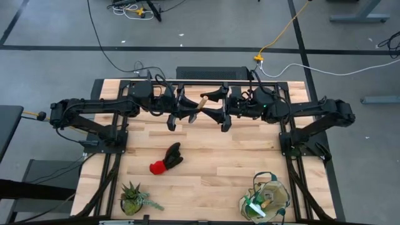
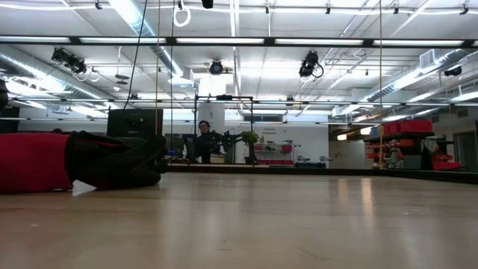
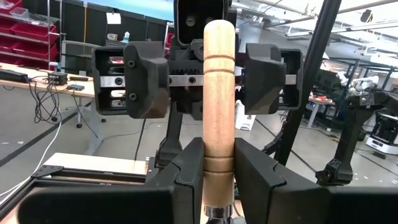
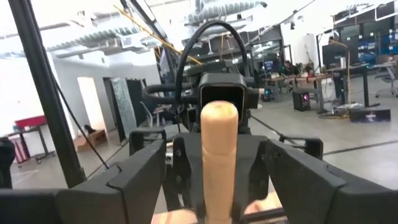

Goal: Pick & Place Garden tools in Gardening bag
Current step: Put the brown hand trowel into the gardening bag

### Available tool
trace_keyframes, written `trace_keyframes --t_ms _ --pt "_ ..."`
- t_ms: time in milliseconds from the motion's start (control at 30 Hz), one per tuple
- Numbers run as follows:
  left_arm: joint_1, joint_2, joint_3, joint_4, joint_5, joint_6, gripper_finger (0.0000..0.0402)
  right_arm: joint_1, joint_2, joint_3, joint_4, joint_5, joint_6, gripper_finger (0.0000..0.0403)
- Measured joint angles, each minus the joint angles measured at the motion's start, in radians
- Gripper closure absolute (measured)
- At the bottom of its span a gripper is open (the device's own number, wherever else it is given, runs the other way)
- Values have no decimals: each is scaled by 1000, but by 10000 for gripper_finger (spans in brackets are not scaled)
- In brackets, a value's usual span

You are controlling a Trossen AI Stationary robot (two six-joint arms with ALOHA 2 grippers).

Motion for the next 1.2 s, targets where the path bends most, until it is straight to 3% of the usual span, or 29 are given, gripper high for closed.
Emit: trace_keyframes --t_ms 600,1200 --pt "0 0 0 -5 0 1 326 -3 53 1 113 -17 11 129" --pt "0 0 0 -5 -3 -2 327 -3 53 1 112 -15 16 213"
